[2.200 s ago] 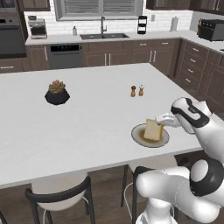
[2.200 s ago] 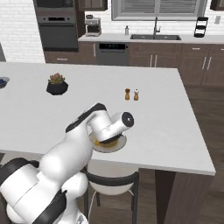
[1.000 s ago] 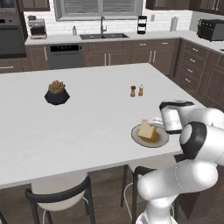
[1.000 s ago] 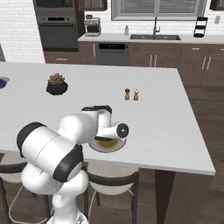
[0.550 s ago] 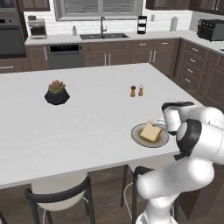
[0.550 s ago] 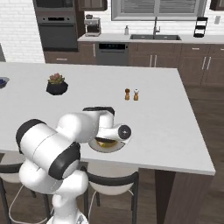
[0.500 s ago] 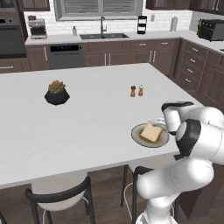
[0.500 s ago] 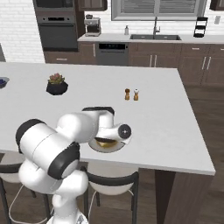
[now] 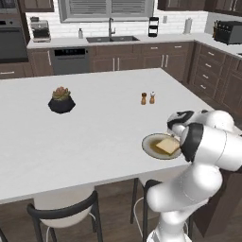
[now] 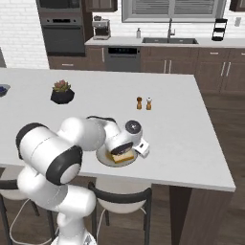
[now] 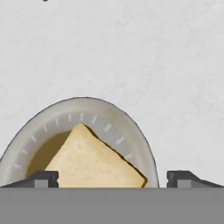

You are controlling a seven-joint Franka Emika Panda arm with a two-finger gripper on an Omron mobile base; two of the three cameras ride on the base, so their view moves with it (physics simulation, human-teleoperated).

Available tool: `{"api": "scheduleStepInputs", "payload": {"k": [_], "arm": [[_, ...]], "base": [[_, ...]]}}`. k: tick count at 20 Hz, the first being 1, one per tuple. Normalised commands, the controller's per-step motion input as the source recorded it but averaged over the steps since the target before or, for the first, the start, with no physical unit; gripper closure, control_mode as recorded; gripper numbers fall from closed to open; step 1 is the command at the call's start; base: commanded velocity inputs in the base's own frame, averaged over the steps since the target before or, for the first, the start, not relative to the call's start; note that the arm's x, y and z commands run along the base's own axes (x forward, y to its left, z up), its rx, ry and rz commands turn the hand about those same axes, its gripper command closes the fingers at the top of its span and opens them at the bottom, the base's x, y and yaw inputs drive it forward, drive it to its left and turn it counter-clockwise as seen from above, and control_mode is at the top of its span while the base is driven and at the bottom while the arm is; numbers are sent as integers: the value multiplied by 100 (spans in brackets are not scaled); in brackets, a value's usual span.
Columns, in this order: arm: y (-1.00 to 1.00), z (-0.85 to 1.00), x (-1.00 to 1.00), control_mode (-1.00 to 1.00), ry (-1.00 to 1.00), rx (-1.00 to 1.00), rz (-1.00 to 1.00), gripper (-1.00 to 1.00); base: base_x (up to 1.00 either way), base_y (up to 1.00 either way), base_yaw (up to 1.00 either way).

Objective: Start the toaster. Once the lever pops up, take the bread to the plate on the dining counter.

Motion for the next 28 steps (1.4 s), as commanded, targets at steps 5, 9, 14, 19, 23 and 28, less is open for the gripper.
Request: {"api": "scheduleStepInputs", "payload": {"k": [5, 9, 14, 19, 23, 28], "arm": [[-18, 7, 29, -100, 30, -13, -15, -100], [-34, 62, -34, -100, 7, -5, -15, -100], [-37, 96, -55, -100, 13, 0, -12, -100], [-39, 82, -60, -100, 33, 3, -11, -100], [-43, 28, -93, -100, 33, 5, -16, -100], [-44, 1, -100, -100, 23, 11, -15, -100]], "base": [[0, 0, 0], [0, 0, 0], [0, 0, 0], [0, 0, 0], [0, 0, 0], [0, 0, 0]]}}
